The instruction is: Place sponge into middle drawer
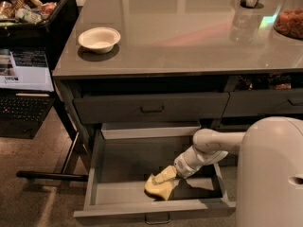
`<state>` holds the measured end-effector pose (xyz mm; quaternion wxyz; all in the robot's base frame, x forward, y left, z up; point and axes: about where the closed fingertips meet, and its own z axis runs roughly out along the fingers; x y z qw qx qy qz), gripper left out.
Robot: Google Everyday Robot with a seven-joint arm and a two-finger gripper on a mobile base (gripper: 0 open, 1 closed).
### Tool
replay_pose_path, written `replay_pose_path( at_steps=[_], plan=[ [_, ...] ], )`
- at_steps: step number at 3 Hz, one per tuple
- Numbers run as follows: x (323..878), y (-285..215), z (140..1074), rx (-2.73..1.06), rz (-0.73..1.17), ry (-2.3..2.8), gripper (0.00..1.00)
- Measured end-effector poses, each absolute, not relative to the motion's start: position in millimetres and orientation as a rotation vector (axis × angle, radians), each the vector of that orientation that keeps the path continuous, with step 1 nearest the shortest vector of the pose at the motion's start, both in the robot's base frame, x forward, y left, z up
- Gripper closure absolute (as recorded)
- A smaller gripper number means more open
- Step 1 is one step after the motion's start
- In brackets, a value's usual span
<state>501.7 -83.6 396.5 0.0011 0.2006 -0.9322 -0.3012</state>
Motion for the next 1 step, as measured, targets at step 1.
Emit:
replay_pose_path(
  at_steps=[1],
  plan=[
    [501.7,-83.6,396.5,0.63,-0.945,-2.927,0.0]
  ],
)
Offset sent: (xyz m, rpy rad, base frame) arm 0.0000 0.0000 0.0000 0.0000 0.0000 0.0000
